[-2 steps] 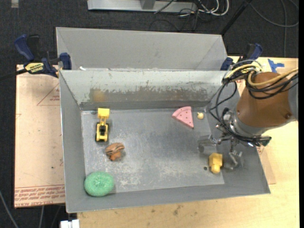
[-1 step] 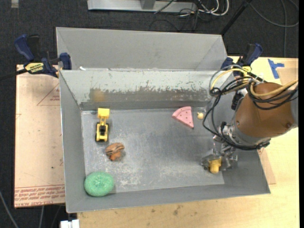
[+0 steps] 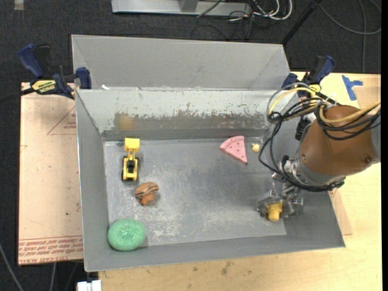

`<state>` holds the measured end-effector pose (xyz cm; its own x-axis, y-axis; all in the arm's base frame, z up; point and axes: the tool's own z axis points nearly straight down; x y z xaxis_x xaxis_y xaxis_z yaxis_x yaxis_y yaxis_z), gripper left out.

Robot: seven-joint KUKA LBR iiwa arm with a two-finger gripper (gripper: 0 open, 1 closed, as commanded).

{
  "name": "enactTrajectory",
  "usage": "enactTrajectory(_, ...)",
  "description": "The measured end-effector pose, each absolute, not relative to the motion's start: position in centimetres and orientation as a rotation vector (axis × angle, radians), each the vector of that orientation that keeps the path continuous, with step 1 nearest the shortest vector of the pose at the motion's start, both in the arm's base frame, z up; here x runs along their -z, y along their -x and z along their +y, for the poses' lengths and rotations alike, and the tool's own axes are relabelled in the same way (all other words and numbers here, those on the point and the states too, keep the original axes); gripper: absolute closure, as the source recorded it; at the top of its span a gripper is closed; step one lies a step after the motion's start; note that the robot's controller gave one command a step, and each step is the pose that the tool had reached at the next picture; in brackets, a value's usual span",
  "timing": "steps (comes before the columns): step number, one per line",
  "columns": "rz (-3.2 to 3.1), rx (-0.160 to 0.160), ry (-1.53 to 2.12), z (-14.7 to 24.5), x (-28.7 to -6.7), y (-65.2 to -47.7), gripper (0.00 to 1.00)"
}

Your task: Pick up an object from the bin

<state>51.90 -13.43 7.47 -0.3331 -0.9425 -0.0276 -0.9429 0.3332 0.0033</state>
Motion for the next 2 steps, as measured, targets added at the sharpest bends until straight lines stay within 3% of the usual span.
enactTrajectory(2, 2.550, -0.027, 1.812, -13.18, -8.39, -51.75, 1.00)
